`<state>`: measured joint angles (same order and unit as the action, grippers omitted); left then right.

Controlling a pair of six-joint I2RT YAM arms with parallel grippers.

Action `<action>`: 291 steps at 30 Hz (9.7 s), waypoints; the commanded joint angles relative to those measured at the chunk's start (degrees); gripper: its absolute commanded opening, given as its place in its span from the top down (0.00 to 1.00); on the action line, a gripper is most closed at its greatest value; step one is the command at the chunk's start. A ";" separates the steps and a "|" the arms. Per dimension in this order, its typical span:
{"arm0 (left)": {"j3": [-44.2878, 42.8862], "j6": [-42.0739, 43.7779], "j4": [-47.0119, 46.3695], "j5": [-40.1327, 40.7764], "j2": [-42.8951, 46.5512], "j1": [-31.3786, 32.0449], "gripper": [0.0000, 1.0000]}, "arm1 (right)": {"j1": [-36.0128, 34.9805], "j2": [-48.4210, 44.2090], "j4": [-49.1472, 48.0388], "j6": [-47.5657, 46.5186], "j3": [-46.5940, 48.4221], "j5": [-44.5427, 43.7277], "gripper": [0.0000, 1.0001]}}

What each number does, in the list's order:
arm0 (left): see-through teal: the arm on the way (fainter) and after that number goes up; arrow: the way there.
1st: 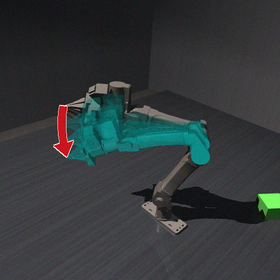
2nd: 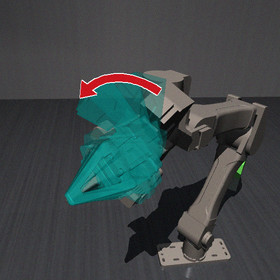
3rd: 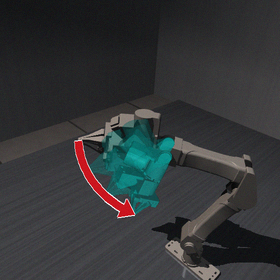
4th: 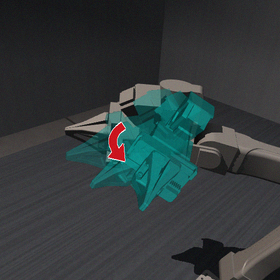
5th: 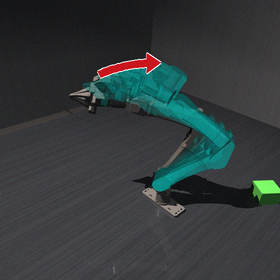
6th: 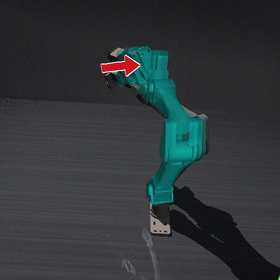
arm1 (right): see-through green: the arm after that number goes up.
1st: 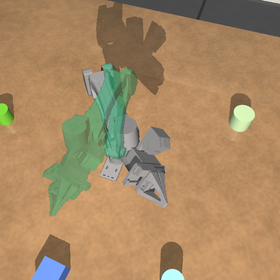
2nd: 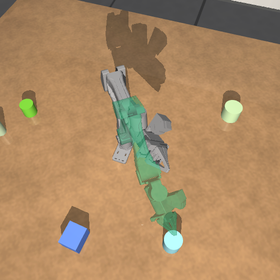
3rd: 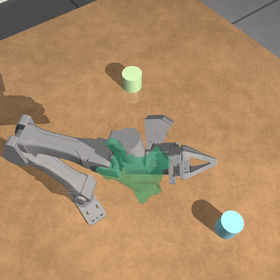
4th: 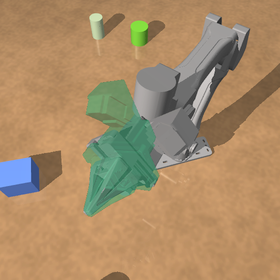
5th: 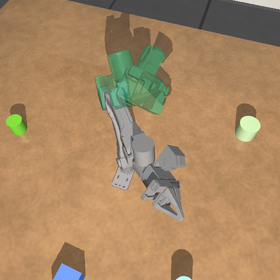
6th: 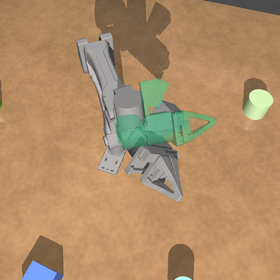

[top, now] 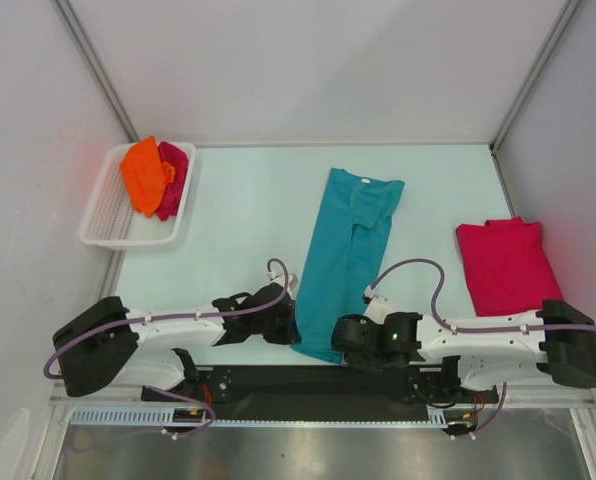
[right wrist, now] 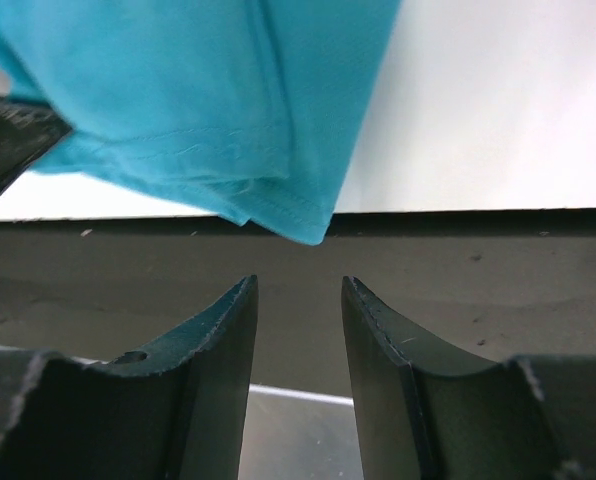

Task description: Fold and stack the t-shirts

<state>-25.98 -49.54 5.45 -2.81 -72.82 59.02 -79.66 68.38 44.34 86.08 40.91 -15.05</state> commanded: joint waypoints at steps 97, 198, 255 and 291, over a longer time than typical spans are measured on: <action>-16.45 6.12 20.21 6.59 9.01 0.66 1.00 | 7.13 6.77 7.88 -9.78 13.14 -16.06 1.00; -54.36 20.80 25.49 -7.30 -30.46 -27.82 0.01 | 41.78 20.91 -10.77 -37.66 26.68 -21.35 0.67; -33.70 18.16 17.23 -9.23 -22.46 -21.50 0.01 | 39.32 23.47 -4.09 -33.88 26.25 -25.47 0.66; -35.72 17.28 14.14 -9.85 -28.61 -18.24 0.01 | 31.41 23.99 -3.20 -23.51 11.74 -16.86 0.66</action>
<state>-59.35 -32.53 19.40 -12.47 -100.01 40.18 -47.59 91.53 42.44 60.88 52.99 -31.64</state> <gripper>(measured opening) 0.990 0.341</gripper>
